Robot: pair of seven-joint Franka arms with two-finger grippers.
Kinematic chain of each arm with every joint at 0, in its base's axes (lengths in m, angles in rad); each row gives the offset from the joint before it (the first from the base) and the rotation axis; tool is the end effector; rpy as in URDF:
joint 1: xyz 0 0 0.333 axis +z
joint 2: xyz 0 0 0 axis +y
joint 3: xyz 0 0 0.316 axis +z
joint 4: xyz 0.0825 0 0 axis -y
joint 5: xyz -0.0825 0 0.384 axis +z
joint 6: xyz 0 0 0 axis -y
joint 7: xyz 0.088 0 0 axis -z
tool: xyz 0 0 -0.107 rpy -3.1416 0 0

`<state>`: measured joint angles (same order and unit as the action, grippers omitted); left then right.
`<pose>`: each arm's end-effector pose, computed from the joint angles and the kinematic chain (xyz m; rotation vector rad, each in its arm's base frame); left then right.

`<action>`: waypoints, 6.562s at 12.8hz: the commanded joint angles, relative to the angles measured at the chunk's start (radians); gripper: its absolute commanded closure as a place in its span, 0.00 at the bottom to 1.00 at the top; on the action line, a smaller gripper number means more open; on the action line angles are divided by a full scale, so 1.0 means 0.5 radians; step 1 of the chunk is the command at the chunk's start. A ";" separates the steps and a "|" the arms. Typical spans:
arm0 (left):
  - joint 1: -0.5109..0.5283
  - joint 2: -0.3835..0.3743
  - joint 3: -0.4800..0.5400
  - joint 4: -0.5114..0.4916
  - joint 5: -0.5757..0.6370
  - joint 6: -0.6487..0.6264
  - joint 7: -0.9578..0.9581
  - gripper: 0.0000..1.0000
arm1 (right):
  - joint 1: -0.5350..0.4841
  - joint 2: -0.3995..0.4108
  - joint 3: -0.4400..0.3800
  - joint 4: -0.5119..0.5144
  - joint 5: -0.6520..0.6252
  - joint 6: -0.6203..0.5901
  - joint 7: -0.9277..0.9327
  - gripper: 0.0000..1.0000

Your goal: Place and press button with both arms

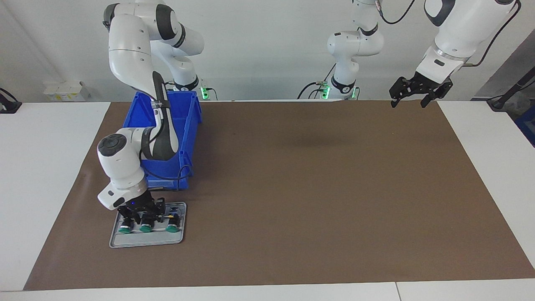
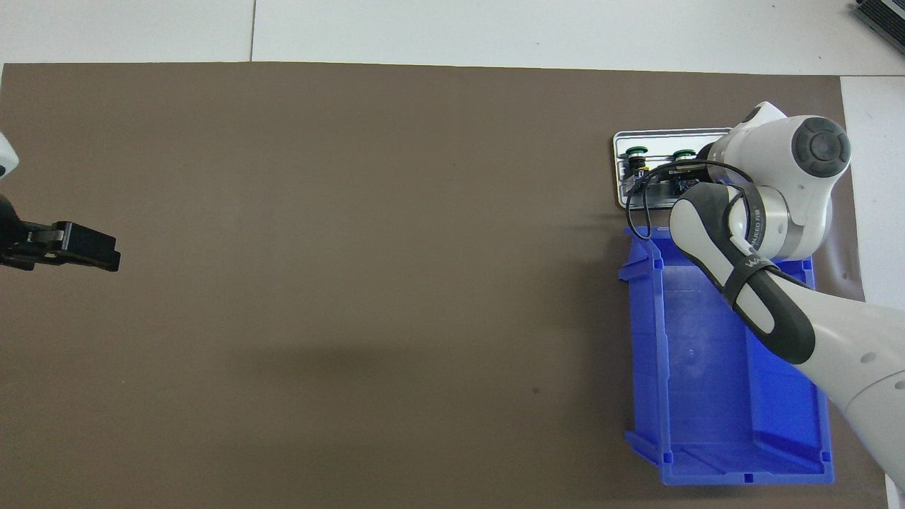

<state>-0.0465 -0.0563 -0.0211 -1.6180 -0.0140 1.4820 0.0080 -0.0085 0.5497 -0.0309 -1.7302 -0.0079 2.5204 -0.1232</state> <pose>0.5257 -0.0375 0.6255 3.1264 -0.1192 -0.1253 0.6911 -0.0247 0.2891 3.0758 0.1480 0.3686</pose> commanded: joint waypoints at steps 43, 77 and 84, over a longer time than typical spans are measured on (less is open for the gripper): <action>-0.023 -0.029 -0.013 -0.031 -0.015 -0.003 -0.025 0.00 | 1.747 0.106 0.025 0.352 -0.505 -0.573 5.431 0.01; -1.085 0.524 -0.038 -1.213 -0.021 2.135 1.748 0.16 | 0.063 -1.044 0.019 0.531 -0.095 -2.099 0.612 0.00; -1.116 0.533 -0.031 -1.157 0.010 2.018 1.717 0.32 | 0.091 -1.069 0.022 0.451 -0.067 -2.086 0.609 0.00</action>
<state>-0.5847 0.1972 -0.0526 -2.2172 -0.0194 2.5163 0.8822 0.0363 0.0224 -0.0232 -1.4973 -0.0603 1.4886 0.1917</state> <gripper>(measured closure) 0.317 0.000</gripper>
